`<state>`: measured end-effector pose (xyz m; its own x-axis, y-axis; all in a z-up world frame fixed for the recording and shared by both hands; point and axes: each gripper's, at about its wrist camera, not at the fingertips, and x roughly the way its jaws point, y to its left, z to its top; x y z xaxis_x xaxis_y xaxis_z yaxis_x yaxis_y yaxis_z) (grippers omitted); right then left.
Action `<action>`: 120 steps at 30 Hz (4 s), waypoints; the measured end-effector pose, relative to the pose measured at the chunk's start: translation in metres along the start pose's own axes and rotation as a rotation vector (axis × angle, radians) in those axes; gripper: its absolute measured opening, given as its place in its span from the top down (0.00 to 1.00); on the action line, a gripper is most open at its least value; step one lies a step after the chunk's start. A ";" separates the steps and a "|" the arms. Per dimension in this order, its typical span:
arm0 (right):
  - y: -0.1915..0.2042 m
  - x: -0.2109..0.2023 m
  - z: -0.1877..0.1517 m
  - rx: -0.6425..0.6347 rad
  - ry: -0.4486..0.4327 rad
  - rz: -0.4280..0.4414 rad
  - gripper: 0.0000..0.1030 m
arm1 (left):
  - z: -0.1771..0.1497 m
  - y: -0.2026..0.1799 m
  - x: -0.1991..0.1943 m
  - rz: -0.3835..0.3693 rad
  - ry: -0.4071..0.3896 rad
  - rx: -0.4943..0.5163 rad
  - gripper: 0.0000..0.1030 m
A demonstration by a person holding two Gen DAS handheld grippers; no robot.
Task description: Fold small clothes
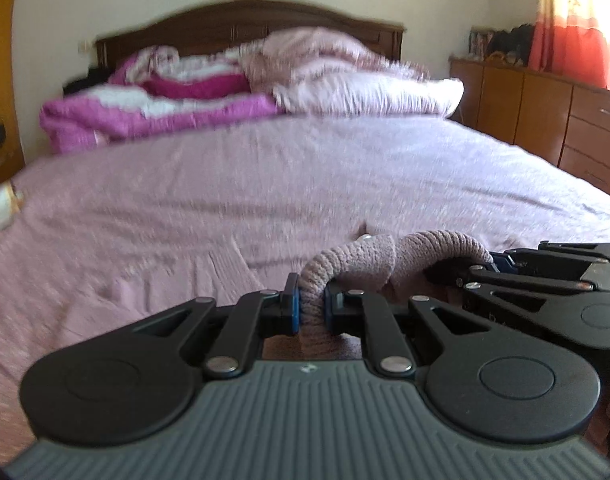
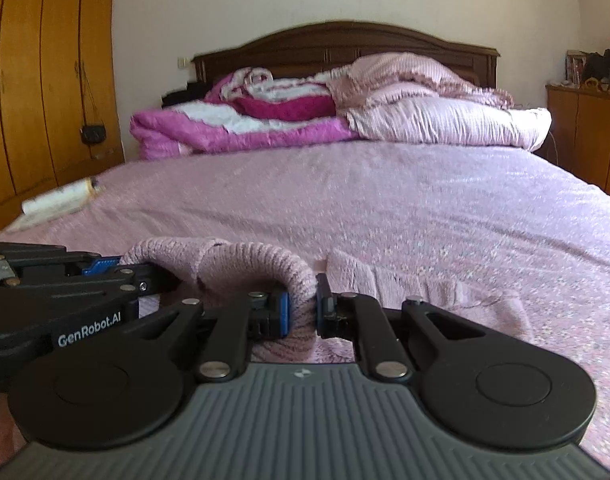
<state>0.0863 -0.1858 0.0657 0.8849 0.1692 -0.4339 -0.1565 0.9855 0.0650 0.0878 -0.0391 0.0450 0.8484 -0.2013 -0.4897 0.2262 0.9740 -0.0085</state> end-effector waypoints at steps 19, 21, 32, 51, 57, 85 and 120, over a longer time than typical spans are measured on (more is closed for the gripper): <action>-0.008 0.074 -0.012 0.024 0.143 -0.003 0.55 | 0.002 0.016 0.009 0.014 0.136 -0.047 0.52; -0.014 0.060 -0.009 0.059 0.125 -0.004 0.39 | 0.003 0.020 -0.005 0.023 0.118 -0.054 0.43; -0.011 -0.040 -0.025 0.022 0.042 0.000 0.33 | -0.016 0.019 -0.070 0.028 0.138 -0.054 0.40; 0.000 -0.114 -0.076 -0.040 0.060 -0.008 0.33 | -0.086 -0.038 -0.101 -0.070 0.230 0.186 0.40; -0.005 -0.122 -0.080 -0.037 0.058 -0.014 0.33 | -0.096 -0.048 -0.090 0.009 0.203 0.241 0.38; 0.033 -0.095 -0.084 -0.199 0.074 0.071 0.33 | -0.048 0.020 -0.117 0.113 0.016 0.010 0.87; -0.074 -0.018 0.016 -0.388 -0.050 -0.240 0.91 | 0.026 0.095 -0.032 0.338 -0.085 0.114 0.88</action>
<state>0.0895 -0.2617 0.0832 0.9349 -0.0541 -0.3507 -0.0882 0.9219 -0.3773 0.0948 0.0575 0.0819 0.9198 0.1180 -0.3742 -0.0262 0.9700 0.2416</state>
